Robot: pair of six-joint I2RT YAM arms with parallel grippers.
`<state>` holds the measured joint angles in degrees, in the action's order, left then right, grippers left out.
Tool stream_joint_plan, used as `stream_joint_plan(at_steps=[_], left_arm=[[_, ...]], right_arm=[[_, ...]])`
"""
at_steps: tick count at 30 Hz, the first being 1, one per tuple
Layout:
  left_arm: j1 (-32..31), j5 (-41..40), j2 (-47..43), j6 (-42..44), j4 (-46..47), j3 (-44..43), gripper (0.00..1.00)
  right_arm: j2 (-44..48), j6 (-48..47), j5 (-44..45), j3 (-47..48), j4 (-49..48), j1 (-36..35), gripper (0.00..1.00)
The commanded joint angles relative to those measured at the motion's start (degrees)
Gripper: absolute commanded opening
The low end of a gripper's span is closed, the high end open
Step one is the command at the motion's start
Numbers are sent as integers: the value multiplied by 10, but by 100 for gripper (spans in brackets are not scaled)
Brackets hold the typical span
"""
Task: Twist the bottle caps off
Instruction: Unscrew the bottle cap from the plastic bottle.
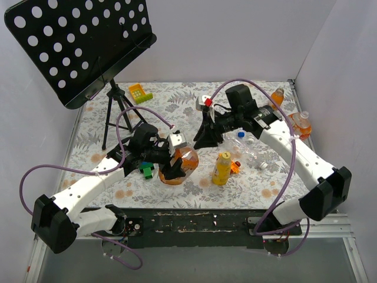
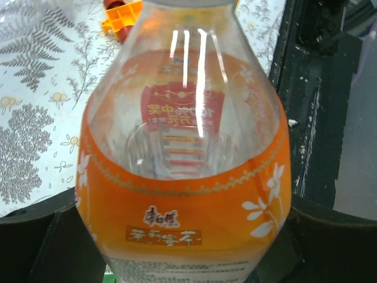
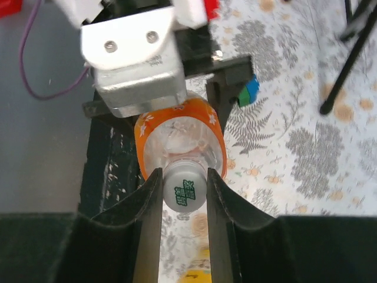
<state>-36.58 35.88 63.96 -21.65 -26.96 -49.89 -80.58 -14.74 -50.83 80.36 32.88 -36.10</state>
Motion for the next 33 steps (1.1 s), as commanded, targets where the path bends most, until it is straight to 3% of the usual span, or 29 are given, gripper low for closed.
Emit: stream_joint_plan(at_steps=[1,2,6,9,13,22,25,28,33], left_arm=[[3,15,-24,27,-8,-45,0],[3,25,-24,40,-18,-48,0],[3,55,-45,79,-21,-33,0],[3,44,-66,83,-2,-14,0],[3,36,-75,79,12,-2,0],[3,30,-75,69,31,3,0],[3,29,-72,63,34,5,0],[3,17,-73,50,41,8,0],[3,-5,-68,29,52,8,0]], right_arm=[[-47,-477,-170,122,355,-11,16],[-59,-613,-155,147,423,-11,14],[-22,-780,-61,116,402,-11,11],[-1,-748,-18,96,322,-11,12],[-2,-687,-30,110,295,-11,22],[38,-437,-70,58,149,-9,59],[47,-360,-75,55,112,1,67],[62,-229,-39,39,53,8,74],[93,78,-15,-60,-95,36,75]])
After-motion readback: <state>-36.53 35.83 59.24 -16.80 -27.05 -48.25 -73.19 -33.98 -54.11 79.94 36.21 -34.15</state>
